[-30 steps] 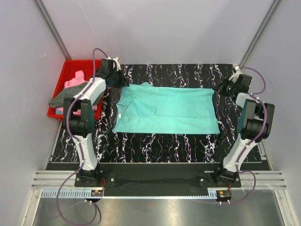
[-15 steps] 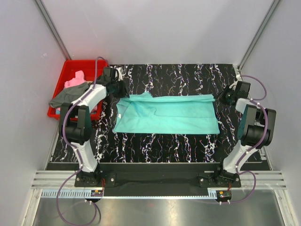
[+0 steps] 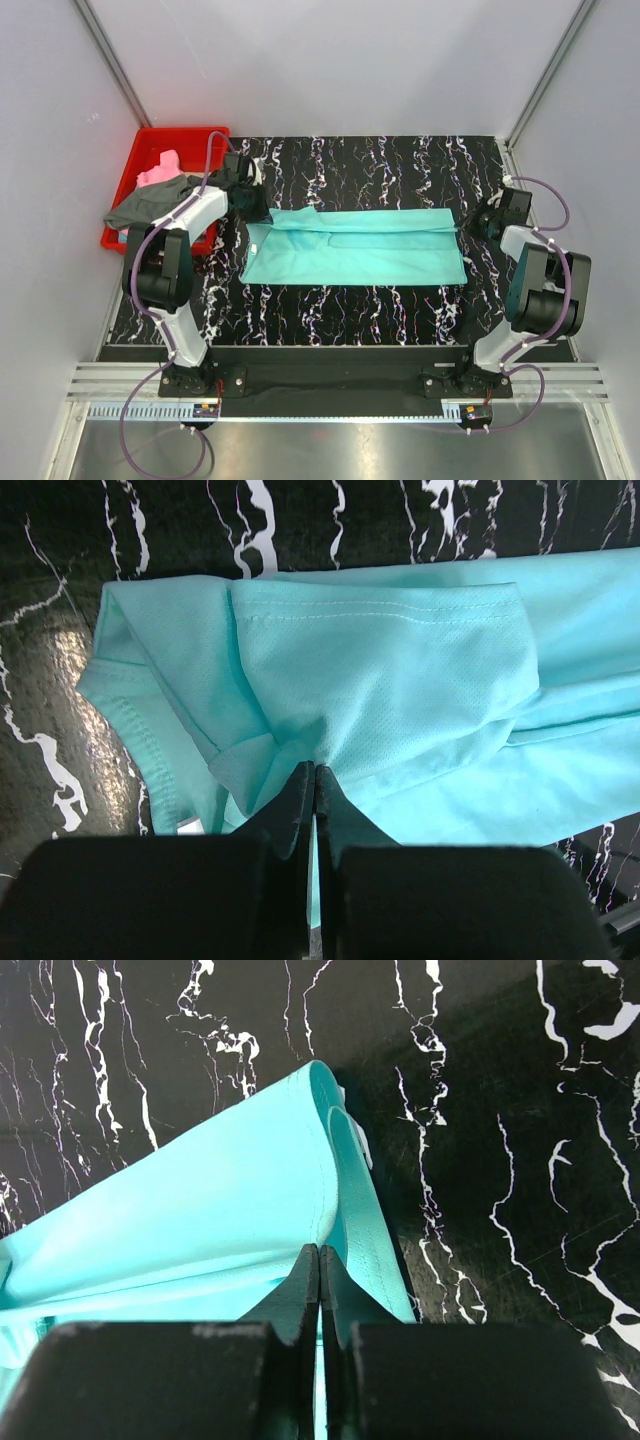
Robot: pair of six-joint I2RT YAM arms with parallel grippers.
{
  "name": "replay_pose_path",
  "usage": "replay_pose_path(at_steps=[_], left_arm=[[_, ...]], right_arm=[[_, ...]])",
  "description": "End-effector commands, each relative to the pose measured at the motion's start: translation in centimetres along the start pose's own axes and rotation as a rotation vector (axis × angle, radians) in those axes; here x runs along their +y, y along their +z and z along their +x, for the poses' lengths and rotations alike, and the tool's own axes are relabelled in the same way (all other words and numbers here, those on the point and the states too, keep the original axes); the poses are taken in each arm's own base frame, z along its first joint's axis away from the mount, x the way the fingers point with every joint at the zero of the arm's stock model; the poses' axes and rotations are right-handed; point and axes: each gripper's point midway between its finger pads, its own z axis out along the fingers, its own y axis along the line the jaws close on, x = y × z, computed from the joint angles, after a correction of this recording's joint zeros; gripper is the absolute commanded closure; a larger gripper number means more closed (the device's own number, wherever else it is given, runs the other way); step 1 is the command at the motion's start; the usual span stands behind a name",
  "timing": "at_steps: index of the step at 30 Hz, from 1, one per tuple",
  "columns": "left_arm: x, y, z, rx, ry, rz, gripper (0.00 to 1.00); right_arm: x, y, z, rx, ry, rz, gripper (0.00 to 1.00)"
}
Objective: Fold and stack the t-shirts
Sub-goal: Fold the tshirt
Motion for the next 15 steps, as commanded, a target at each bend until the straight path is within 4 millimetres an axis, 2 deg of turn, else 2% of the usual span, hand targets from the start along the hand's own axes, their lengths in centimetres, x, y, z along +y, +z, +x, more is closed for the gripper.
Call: replay_pose_path(at_steps=[1, 2, 4, 11, 13, 15], left_arm=[[-0.5, -1.6, -0.7, -0.042, 0.027, -0.007, 1.0], [-0.4, -1.6, -0.5, -0.037, 0.024, -0.009, 1.0], [-0.4, -1.6, -0.1, -0.023, 0.025, -0.009, 1.0], [-0.9, -1.3, 2.0, 0.055, 0.024, 0.024, 1.0], [-1.0, -1.1, 2.7, 0.083, 0.035, 0.02, 1.0], [-1.1, -0.7, 3.2, 0.1, 0.04, 0.012, 1.0]], right_arm=[[0.1, -0.9, -1.1, -0.051, -0.01, 0.023, 1.0], [-0.1, -1.0, -0.5, -0.026, -0.001, 0.034, 1.0], [-0.1, -1.1, -0.5, -0.023, -0.003, 0.032, 1.0], [-1.4, -1.7, 1.1, 0.039, 0.06, 0.12, 0.88], [-1.6, -2.2, 1.5, 0.062, 0.1, 0.159, 0.74], [-1.6, -2.5, 1.6, 0.073, 0.132, 0.172, 0.65]])
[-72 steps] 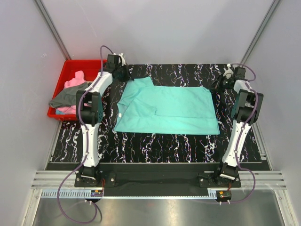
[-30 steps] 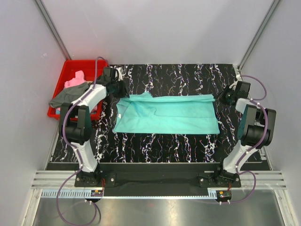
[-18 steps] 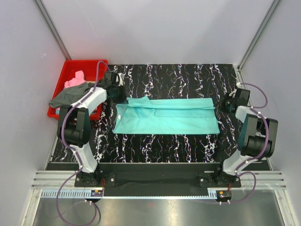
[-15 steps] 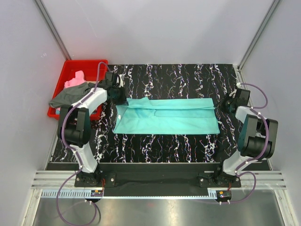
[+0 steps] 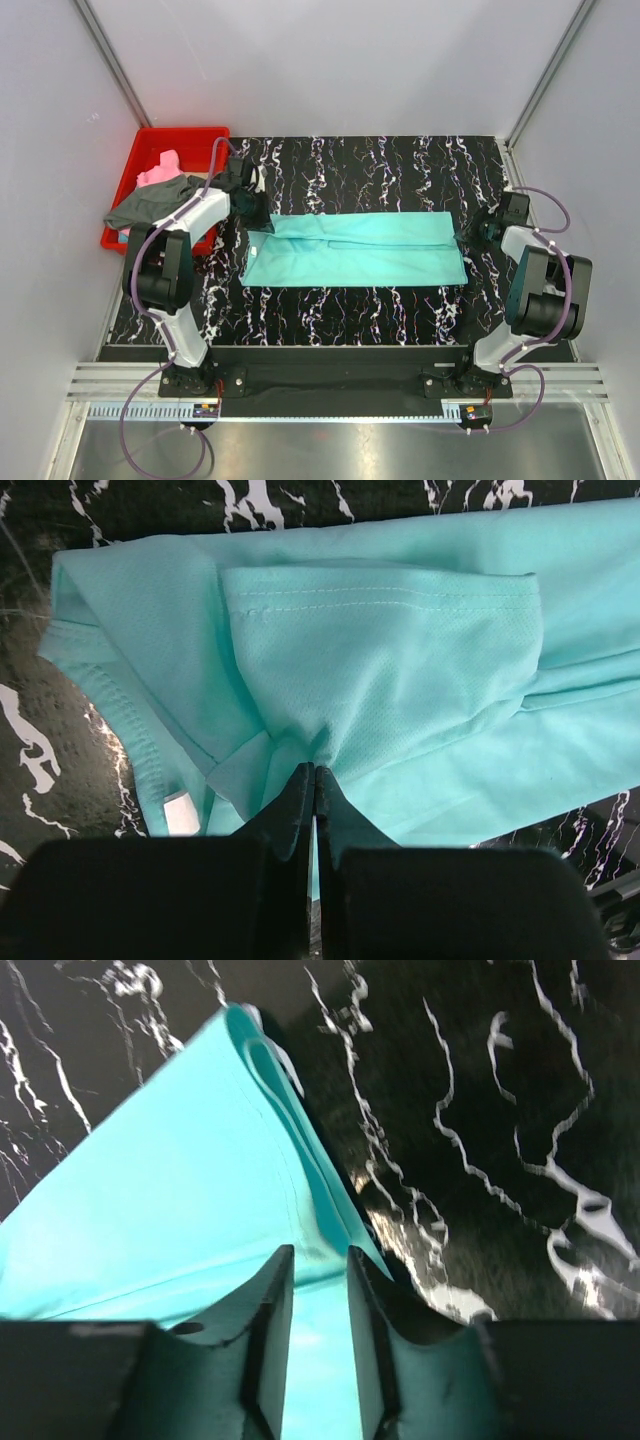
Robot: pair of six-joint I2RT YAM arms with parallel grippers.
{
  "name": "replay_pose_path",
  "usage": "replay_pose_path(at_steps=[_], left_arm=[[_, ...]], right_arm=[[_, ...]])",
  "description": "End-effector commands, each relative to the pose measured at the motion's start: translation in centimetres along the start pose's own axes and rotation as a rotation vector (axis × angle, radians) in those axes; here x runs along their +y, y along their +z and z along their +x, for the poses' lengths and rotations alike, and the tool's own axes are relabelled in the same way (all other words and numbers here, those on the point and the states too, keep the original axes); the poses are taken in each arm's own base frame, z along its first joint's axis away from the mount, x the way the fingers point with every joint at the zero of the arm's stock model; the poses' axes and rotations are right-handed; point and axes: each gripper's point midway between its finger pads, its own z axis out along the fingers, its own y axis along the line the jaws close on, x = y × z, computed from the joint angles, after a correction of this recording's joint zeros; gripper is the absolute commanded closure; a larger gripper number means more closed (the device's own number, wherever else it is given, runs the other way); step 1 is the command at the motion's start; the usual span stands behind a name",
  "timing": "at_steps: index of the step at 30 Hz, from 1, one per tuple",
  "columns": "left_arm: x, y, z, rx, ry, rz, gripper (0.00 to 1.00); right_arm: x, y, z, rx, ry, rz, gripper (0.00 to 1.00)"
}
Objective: Fold and stack the t-shirts
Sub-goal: Fold the tshirt
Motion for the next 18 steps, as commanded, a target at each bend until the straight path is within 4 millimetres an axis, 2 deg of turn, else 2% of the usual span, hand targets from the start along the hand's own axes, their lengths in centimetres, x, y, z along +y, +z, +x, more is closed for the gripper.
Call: replay_pose_path(at_steps=[1, 4, 6, 10, 14, 18], left_arm=[[-0.9, -0.4, 0.8, 0.02, 0.035, 0.02, 1.0], [-1.1, -0.2, 1.2, 0.037, 0.034, 0.026, 1.0], [-0.8, -0.2, 1.3, 0.042, 0.036, 0.011, 1.0], [-0.5, -0.3, 1.4, 0.044, 0.035, -0.008, 1.0], [-0.1, -0.1, 1.4, 0.047, 0.032, -0.034, 1.0], [0.7, -0.2, 1.4, 0.05, 0.029, -0.079, 1.0]], right_arm=[[0.3, -1.7, -0.8, -0.008, 0.065, 0.048, 0.64], [1.0, -2.1, -1.3, -0.007, 0.12, 0.043, 0.59], [0.9, -2.0, -0.8, 0.026, 0.153, 0.058, 0.58], [0.3, -1.9, -0.9, 0.048, 0.146, 0.101, 0.55], [0.6, -1.4, -0.6, 0.072, 0.129, 0.073, 0.54], [-0.5, -0.4, -0.1, 0.097, 0.12, 0.113, 0.54]])
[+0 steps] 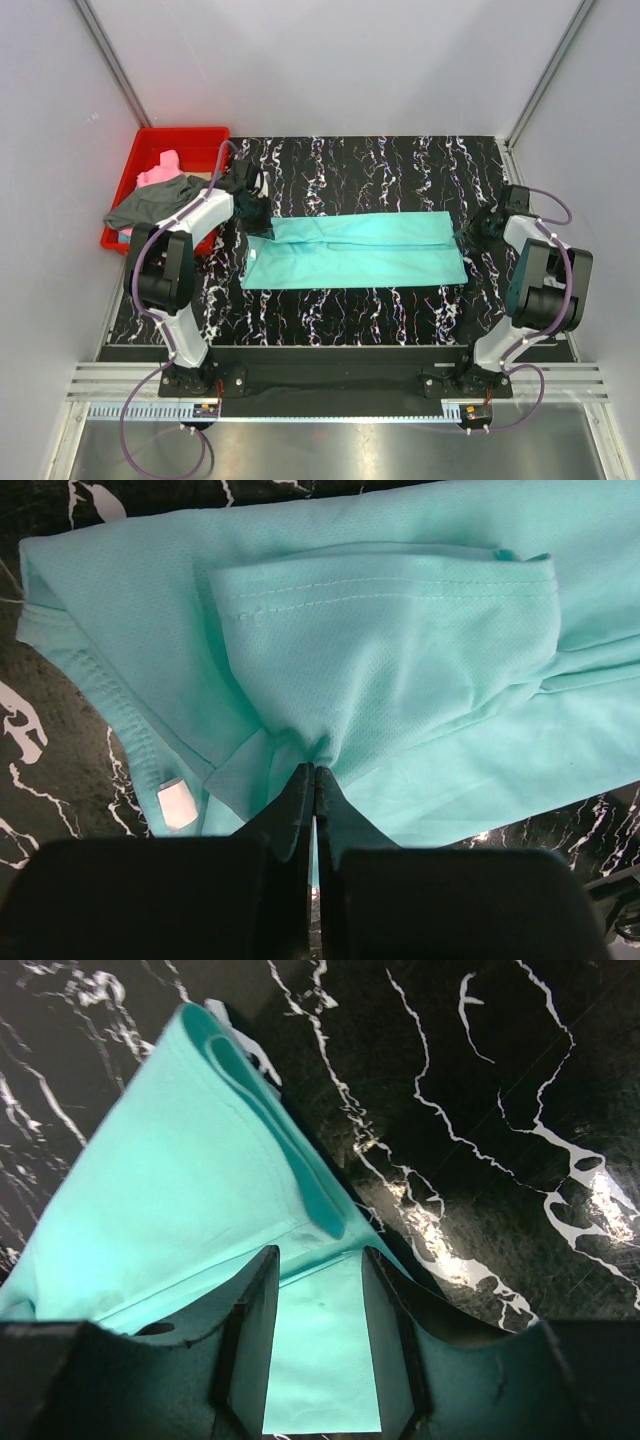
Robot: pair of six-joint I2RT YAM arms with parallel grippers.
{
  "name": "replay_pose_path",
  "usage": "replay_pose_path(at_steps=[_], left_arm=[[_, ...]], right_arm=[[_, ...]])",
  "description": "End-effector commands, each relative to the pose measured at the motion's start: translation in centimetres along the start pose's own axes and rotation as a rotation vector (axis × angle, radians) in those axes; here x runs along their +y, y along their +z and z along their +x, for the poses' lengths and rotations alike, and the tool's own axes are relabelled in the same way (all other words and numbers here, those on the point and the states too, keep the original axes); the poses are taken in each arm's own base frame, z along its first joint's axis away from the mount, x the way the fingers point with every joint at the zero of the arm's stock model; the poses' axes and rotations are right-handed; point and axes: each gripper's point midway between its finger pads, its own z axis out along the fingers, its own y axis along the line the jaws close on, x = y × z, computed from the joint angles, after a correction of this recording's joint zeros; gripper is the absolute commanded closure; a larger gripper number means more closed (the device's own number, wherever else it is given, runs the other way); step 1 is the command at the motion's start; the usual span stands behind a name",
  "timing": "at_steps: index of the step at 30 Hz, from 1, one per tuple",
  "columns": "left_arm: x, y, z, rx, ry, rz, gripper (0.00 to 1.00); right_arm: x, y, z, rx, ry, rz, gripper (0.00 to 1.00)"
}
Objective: Fold and stack the t-shirts
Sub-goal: Fold the tshirt
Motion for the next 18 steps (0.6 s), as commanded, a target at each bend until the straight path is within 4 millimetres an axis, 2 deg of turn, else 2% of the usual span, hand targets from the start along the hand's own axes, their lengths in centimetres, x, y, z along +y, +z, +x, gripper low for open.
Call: replay_pose_path(at_steps=[1, 5, 7, 8, 9, 12, 16, 18], left_arm=[[0.9, -0.2, -0.1, -0.002, 0.011, -0.054, 1.0], [1.6, 0.0, 0.4, 0.006, 0.005, -0.09, 1.0], [1.8, 0.1, 0.6, 0.015, 0.002, -0.101, 1.0], [1.8, 0.1, 0.7, 0.018, 0.001, -0.103, 0.97], [1.8, 0.2, 0.9, 0.022, 0.002, -0.104, 0.97], [1.9, 0.4, 1.5, 0.037, -0.005, -0.109, 0.96], [2.5, 0.6, 2.3, 0.063, -0.009, -0.143, 0.95], [2.7, 0.6, 2.5, 0.069, -0.01, -0.158, 0.85]], right_arm=[[-0.5, 0.8, -0.3, 0.013, -0.014, 0.036, 0.55], [-1.0, 1.7, 0.2, 0.038, -0.009, 0.043, 0.61], [-1.2, 2.0, 0.4, 0.044, -0.02, 0.048, 0.69], [-1.3, 2.0, 0.5, 0.047, -0.023, 0.052, 0.75], [-1.4, 2.0, 0.4, 0.041, -0.025, 0.053, 0.87], [-1.5, 1.5, -0.1, 0.02, -0.032, 0.07, 1.0], [-1.0, 0.8, -0.5, -0.002, -0.033, 0.057, 1.0], [-0.9, 0.3, -0.7, -0.006, -0.029, 0.061, 1.0]])
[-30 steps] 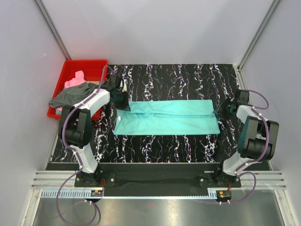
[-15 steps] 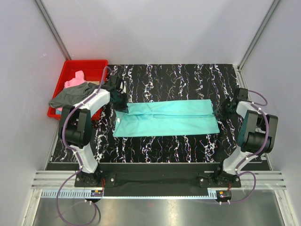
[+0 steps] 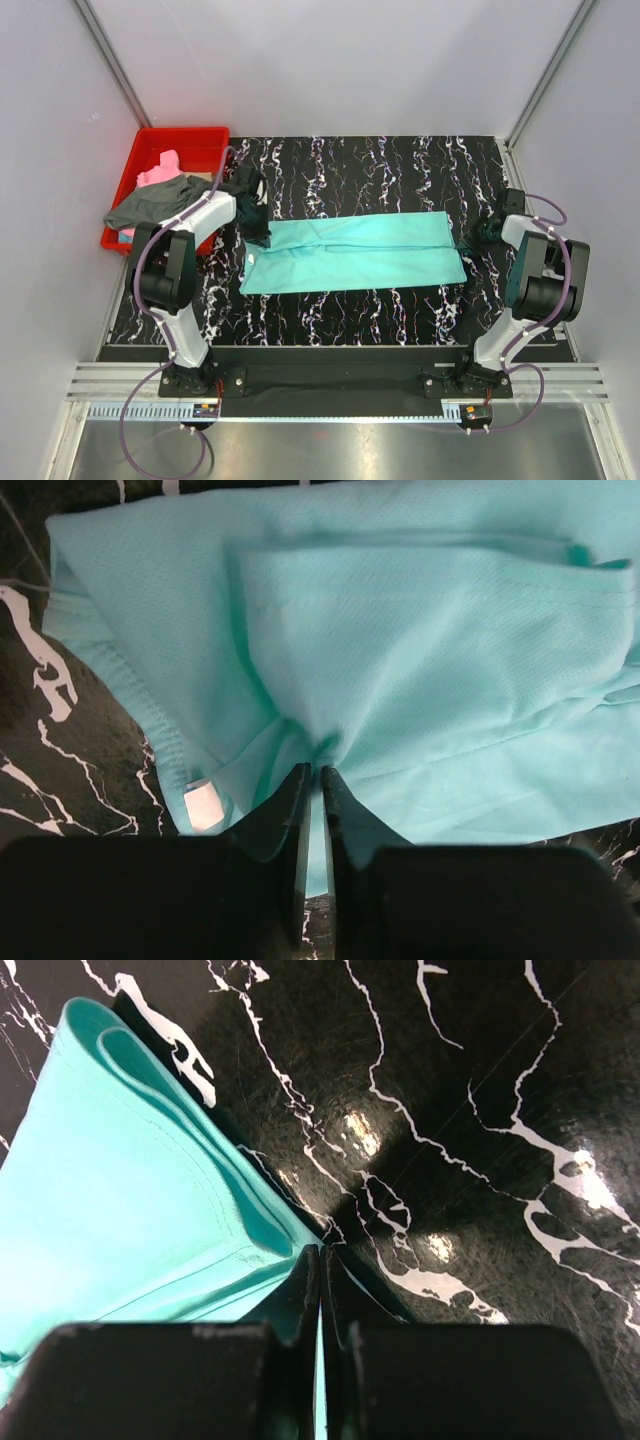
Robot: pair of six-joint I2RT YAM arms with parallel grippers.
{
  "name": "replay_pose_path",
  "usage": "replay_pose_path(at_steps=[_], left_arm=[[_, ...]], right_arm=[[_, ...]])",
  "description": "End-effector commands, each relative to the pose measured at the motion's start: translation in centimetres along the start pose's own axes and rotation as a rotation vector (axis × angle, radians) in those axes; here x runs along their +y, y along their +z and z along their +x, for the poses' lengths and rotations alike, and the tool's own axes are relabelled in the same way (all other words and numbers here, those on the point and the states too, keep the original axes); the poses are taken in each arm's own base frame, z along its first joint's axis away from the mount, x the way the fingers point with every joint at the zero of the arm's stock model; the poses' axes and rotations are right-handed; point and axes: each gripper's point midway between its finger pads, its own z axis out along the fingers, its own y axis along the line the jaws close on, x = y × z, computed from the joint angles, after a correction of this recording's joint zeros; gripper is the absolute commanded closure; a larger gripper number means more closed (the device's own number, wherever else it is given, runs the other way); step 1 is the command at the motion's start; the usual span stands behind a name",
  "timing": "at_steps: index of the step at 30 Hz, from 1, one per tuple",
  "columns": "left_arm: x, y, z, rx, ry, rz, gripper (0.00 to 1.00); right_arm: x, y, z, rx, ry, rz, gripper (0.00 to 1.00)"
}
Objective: Fold and stack the t-shirts
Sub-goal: Fold the tshirt
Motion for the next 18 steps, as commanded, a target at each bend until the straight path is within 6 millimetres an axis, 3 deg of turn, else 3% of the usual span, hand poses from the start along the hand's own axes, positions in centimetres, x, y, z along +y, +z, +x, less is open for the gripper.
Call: replay_pose_path(at_steps=[1, 3, 5, 6, 12, 14, 18], left_arm=[[0.8, 0.1, 0.7, 0.015, -0.003, -0.055, 0.81], [0.9, -0.2, 0.8, 0.009, -0.006, -0.062, 0.71], [0.8, -1.3, 0.3, -0.017, -0.006, -0.073, 0.66], [0.7, -2.0, -0.2, -0.027, -0.008, -0.077, 0.64], [-1.8, -5.4, -2.5, -0.103, -0.013, 0.009, 0.55], [-2.6, -5.5, -2.3, -0.095, -0.014, 0.059, 0.52], [-2.5, -4.4, -2.5, -0.086, -0.032, 0.058, 0.49]], right_arm=[[1.1, -2.2, -2.1, -0.079, -0.021, -0.005, 1.0], [1.5, -3.0, -2.3, -0.085, -0.012, -0.01, 0.93], [2.0, -3.6, -2.6, -0.096, -0.011, -0.026, 0.78], [2.3, -4.0, -2.8, -0.098, -0.007, -0.029, 0.76], [4.4, -3.8, -2.5, -0.065, -0.018, -0.093, 0.72], [4.7, -3.3, -2.1, -0.048, -0.026, -0.103, 0.72], [6.2, -1.8, -0.9, -0.014, -0.055, -0.189, 0.72]])
